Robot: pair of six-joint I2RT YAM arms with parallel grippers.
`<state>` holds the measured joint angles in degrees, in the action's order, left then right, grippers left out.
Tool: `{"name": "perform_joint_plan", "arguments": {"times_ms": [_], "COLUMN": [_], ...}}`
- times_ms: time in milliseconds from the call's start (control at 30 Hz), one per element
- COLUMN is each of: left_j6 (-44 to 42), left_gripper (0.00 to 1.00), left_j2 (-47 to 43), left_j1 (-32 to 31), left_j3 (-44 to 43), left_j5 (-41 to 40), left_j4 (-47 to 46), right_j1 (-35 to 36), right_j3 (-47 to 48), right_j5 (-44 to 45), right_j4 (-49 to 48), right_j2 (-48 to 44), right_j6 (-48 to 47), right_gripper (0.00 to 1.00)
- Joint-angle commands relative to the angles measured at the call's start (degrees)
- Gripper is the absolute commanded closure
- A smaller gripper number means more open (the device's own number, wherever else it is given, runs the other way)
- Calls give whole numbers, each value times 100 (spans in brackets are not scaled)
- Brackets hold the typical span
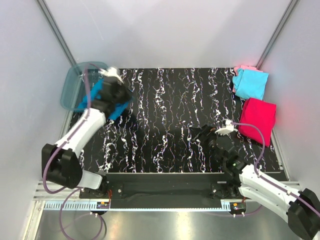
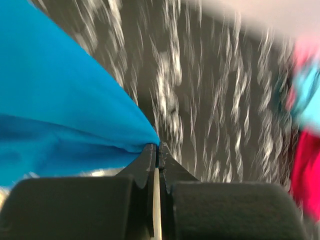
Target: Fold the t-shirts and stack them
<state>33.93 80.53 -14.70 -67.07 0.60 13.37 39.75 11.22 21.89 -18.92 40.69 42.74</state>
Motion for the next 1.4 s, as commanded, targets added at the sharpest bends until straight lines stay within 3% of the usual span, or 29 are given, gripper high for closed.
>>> {"name": "perform_joint_plan", "arguments": {"times_ms": [0, 133, 267, 467, 633, 733, 1000, 1200, 1367], "left_j6": [-96, 87, -61, -607, -1125, -1327, -1739, -2486, -3023], "left_gripper": [100, 100, 100, 100, 100, 100, 100, 100, 100], "left_j2": [-494, -661, -916, -855, -969, -1162, -1523, -935, -31], "left_j1": [-1209, -1536, -2323, -3108, -3223, -3232, -3680, -4120, -4374], "left_j3": [658, 1519, 1303, -410, -1561, -1818, -2415, -4066, -5921], "left_j5": [-841, -1308, -1693, -2476, -3300, -3645, -3935, -4235, -3726], "left_j4": [-150, -176, -19, 921, 1483, 1564, 1573, 1678, 1836], "right_j1": [24, 24, 24, 24, 24, 24, 24, 24, 24], "right_j3": [187, 231, 257, 258, 293, 293, 328, 354, 354], "right_j5": [158, 158, 140, 158, 140, 123, -27, -53, -36], "right_j4": [-165, -138, -182, -191, -209, -235, -393, -429, -420], "right_j2": [237, 405, 519, 554, 660, 704, 967, 1055, 1047], "right_j6": [68, 112, 103, 76, 59, 50, 68, 41, 6], "right_gripper": [3, 3, 3, 3, 3, 3, 3, 3, 3]}}
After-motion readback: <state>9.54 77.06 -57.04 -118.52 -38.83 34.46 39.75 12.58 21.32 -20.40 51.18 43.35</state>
